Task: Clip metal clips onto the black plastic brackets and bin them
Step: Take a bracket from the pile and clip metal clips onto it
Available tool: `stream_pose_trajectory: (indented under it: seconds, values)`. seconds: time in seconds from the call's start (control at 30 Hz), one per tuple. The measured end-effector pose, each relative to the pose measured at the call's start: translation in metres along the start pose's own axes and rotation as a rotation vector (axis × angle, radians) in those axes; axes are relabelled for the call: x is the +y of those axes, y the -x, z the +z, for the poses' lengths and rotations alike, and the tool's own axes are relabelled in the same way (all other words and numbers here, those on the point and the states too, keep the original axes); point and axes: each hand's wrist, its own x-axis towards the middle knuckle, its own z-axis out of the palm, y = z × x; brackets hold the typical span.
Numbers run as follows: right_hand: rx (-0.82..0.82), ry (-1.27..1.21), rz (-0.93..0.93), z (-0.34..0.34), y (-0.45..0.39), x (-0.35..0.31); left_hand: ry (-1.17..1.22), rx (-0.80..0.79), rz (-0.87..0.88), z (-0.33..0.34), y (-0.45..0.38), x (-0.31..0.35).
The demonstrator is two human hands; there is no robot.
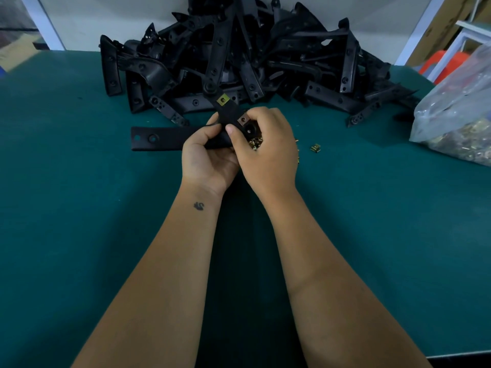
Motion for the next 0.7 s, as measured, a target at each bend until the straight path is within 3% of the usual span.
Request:
stream_pose_trajectory:
  seconds: [0.7]
  values:
    - [-0.017,0.015,-0.061,0.0016,0.0022,-0.0038,-0.002,0.032,-0.058,0.0027,0.0055,0.0024]
